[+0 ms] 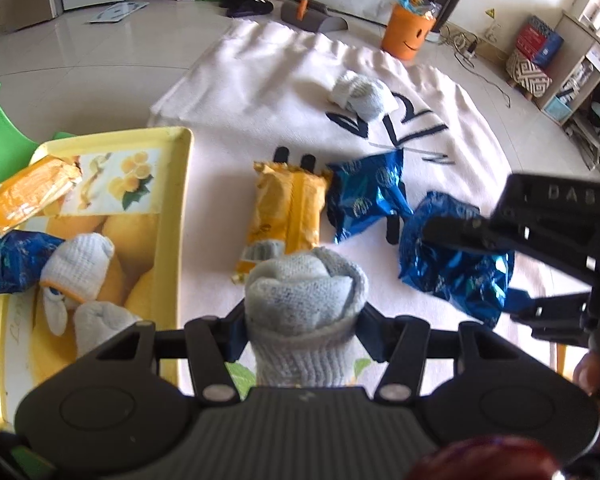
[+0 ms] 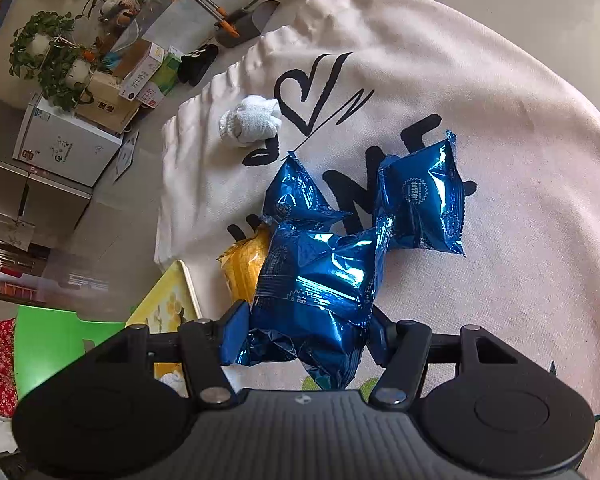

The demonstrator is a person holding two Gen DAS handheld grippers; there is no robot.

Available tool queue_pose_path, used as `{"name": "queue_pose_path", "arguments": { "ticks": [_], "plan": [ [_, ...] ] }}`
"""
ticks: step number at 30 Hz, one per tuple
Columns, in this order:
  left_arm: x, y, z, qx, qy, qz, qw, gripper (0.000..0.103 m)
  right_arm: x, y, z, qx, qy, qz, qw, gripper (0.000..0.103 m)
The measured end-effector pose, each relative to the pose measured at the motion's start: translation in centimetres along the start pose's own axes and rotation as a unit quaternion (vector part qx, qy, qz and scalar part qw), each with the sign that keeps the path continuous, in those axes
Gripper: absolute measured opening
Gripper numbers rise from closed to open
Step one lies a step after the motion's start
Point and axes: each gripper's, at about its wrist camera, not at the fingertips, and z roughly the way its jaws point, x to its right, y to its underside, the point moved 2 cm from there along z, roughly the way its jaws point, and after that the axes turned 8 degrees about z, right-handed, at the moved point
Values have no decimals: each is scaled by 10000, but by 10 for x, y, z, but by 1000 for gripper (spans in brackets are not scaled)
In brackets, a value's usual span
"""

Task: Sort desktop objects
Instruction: 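Lift the grey sock and blue foil bag and carry both over the yellow tray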

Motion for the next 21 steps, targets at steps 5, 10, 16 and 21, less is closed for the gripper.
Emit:
{"name": "queue_pose_path", "arguments": {
  "ticks": [5, 10, 16, 21],
  "plan": [
    [-20, -10, -18, 204, -77, -263, 9994, 53, -4, 10, 1, -54, -21, 9, 10000, 61],
    [-41, -18, -31, 274, -85, -572, 9979, 53, -8, 28, 0, -158, -85, 20, 9998, 61],
    [-58, -29, -51, 445, -209, -572, 9972, 53, -22, 53, -5, -229, -282, -81, 9993, 61],
    [-82, -39, -56, 444, -279, -700, 9962, 53, -40, 74, 2, -410, -421, -371, 9976, 61]
  ]
}}
